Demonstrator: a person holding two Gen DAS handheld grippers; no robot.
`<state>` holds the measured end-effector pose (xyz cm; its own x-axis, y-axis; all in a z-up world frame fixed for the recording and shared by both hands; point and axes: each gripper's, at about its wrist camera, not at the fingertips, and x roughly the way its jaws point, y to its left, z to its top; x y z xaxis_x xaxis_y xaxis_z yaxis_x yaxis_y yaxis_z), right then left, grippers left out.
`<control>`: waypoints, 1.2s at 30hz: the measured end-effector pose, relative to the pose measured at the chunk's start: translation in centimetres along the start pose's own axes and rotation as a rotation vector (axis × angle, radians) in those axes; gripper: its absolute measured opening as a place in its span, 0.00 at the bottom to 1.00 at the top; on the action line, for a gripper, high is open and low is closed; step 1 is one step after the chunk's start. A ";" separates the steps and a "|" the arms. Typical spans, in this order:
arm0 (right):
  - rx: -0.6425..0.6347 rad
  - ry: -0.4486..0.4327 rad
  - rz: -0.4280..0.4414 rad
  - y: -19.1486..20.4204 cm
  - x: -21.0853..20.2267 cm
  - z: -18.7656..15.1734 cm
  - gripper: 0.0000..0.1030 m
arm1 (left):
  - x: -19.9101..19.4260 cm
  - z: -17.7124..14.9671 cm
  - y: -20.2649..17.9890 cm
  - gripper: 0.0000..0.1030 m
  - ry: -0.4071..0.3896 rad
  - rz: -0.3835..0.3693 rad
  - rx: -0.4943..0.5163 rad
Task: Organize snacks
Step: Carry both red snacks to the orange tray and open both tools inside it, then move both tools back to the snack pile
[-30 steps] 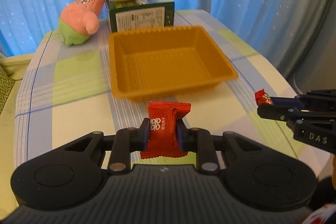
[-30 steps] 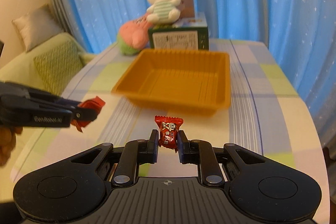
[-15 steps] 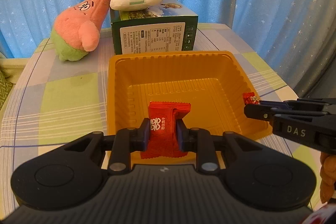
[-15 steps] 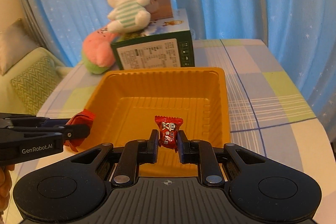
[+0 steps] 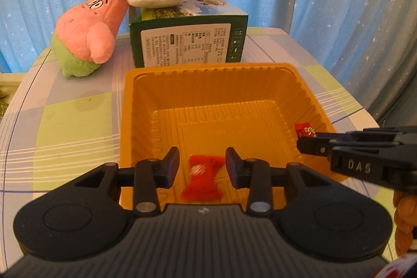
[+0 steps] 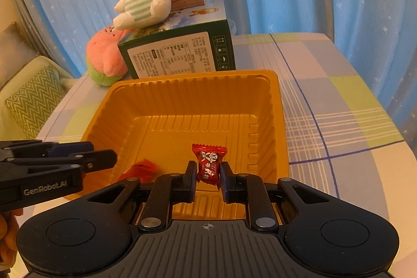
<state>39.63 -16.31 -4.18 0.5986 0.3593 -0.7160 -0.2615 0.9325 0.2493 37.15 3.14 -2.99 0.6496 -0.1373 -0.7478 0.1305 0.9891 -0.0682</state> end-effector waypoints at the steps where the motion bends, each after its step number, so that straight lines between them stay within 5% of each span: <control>1: 0.005 0.003 0.003 -0.1 0.1 0.0 0.18 | 0.0 -0.1 0.1 0.34 0.003 0.003 -0.002; 9: 0.036 -0.006 0.088 0.0 0.0 0.3 0.19 | -1.4 -0.9 0.7 0.46 -0.007 -0.004 -0.022; 14: 0.045 -0.042 0.078 0.1 -1.4 0.2 0.46 | -2.7 -1.8 0.5 0.53 -0.015 -0.006 -0.031; 21: 0.050 -0.077 0.062 -0.2 -5.6 -0.7 0.47 | -5.8 -3.5 0.1 0.64 -0.035 -0.002 -0.047; 36: 0.039 -0.131 0.004 1.9 -17.4 -7.6 0.47 | -15.8 -8.9 -1.3 0.70 -0.083 0.010 -0.103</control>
<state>22.98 -21.12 3.83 0.6921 0.3628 -0.6240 -0.2363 0.9307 0.2792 20.10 4.51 3.03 0.7110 -0.1267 -0.6917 0.0483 0.9901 -0.1317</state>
